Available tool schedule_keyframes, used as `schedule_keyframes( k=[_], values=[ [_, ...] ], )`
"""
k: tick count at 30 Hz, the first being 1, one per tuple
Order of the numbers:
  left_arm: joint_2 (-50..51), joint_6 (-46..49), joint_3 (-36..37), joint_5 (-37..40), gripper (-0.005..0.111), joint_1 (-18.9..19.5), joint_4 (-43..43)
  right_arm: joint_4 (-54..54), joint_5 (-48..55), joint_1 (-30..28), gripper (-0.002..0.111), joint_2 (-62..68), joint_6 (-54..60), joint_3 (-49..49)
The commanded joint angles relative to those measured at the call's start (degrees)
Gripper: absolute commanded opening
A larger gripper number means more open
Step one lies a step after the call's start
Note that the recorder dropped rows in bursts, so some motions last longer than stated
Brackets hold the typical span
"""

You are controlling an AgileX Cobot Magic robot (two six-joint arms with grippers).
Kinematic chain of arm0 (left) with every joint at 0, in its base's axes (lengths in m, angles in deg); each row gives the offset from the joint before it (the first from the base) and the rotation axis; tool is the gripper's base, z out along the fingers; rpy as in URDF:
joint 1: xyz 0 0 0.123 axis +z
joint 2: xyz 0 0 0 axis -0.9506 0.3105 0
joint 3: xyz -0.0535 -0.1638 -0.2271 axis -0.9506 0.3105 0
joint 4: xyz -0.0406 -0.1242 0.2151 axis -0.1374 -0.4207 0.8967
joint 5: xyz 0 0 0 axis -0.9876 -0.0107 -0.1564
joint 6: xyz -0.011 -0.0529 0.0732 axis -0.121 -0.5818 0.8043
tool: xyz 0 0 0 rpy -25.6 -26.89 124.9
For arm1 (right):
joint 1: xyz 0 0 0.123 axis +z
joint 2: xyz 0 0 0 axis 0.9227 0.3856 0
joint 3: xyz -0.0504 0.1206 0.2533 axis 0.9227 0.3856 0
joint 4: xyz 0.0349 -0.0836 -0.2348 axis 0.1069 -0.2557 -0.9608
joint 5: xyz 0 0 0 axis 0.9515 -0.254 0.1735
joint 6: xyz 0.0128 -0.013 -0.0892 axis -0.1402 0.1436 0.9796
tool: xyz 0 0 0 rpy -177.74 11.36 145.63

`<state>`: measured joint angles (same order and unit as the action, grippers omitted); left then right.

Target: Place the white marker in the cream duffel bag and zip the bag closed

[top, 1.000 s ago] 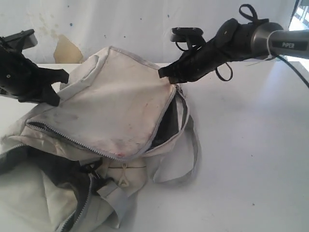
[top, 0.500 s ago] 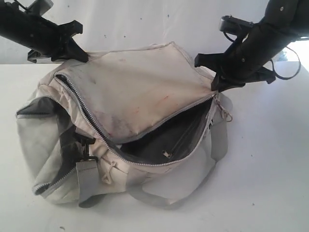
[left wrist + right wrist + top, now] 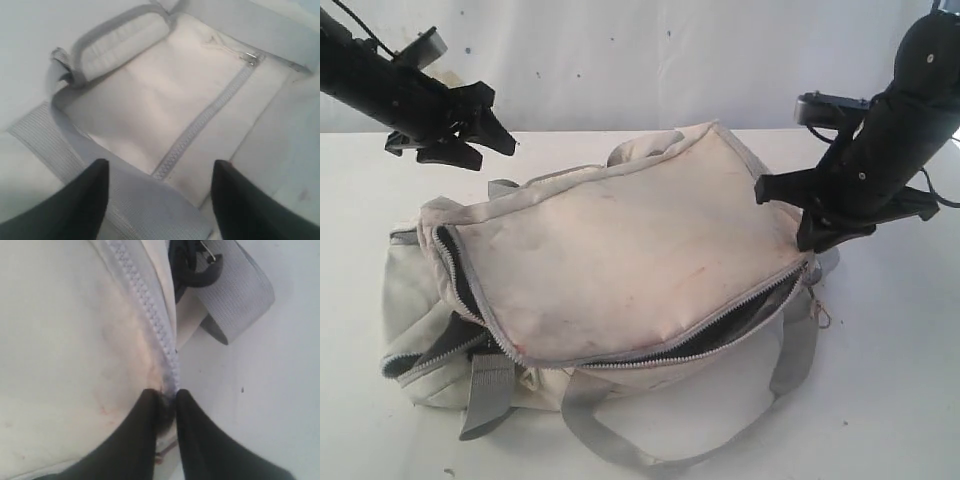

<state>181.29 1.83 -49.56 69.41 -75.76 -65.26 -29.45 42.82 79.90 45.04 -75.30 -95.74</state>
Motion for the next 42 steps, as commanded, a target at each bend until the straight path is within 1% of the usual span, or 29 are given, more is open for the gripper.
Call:
schedule_keyframes(
  k=[1,3,4,6,8,9,11,13,16,21,25,29,31,36,38,39,42],
  values=[
    [-2.9,-0.2,-0.5,1.1,0.072,0.1,0.8,-1.2,-1.5,-0.6,0.036,0.3,4.4,0.2],
    [-4.2,-0.7,-0.5,2.9,0.070,0.1,3.1,-1.2,-2.5,-0.6,0.044,0.2,4.4,0.2],
    [-4.9,-2.5,-0.5,4.4,0.069,0.1,4.8,-1.2,-3.2,-0.6,0.048,0.2,4.4,0.2],
    [-6.3,-7.0,-0.5,7.5,0.069,0.1,9.5,-1.0,-4.7,-0.6,0.051,0.2,4.4,0.2],
    [-7.7,-11.9,-0.5,11.3,0.069,-0.3,15.4,-1.0,-7.1,-0.6,0.051,0.2,5.3,0.2],
    [-8.5,-14.0,0.0,11.3,0.069,-0.3,17.8,-1.0,-8.1,-0.6,0.051,0.2,6.6,0.2],
    [-10.9,-15.9,2.5,11.3,0.068,-0.5,19.3,-1.0,-9.2,-0.6,0.051,0.2,8.4,0.2],
    [-13.8,-16.0,6.3,11.3,0.067,-0.5,19.3,-1.0,-8.5,-0.6,0.051,0.4,9.3,-0.3],
    [-18.9,-16.0,12.3,6.1,0.066,-0.5,19.2,-0.2,-5.8,-1.3,0.051,0.7,10.2,-2.5],
    [-26.7,-15.6,22.8,3.3,0.066,-0.9,19.3,2.5,-3.2,-3.1,0.051,0.7,13.1,-5.8],
    [-31.2,-15.5,31.0,-1.5,0.065,-1.6,19.5,6.6,-0.9,-4.3,0.051,0.7,18.7,-7.2],
    [-34.8,-14.6,38.2,-8.2,0.065,-1.6,18.9,11.0,0.7,-4.5,0.048,0.8,27.6,-7.4],
    [-35.9,-13.9,40.6,-10.3,0.065,-1.6,17.4,12.2,0.0,-4.5,0.047,0.9,30.3,-7.4],
    [-36.7,-6.3,45.3,-11.3,0.066,-1.7,7.0,13.5,-2.0,-4.5,0.047,2.5,31.6,-7.4],
    [-36.7,-2.7,46.8,-12.4,0.066,-2.7,4.1,14.4,-3.8,-4.5,0.047,3.7,32.1,-7.4],
    [-36.7,-2.6,47.3,-12.9,0.066,-3.4,3.6,14.4,-4.6,-4.5,0.047,4.2,32.6,-7.4],
    [-36.7,-1.4,49.0,-17.7,0.066,-6.3,4.4,15.0,-5.1,-4.5,0.047,5.6,32.7,-7.4]
  ],
)
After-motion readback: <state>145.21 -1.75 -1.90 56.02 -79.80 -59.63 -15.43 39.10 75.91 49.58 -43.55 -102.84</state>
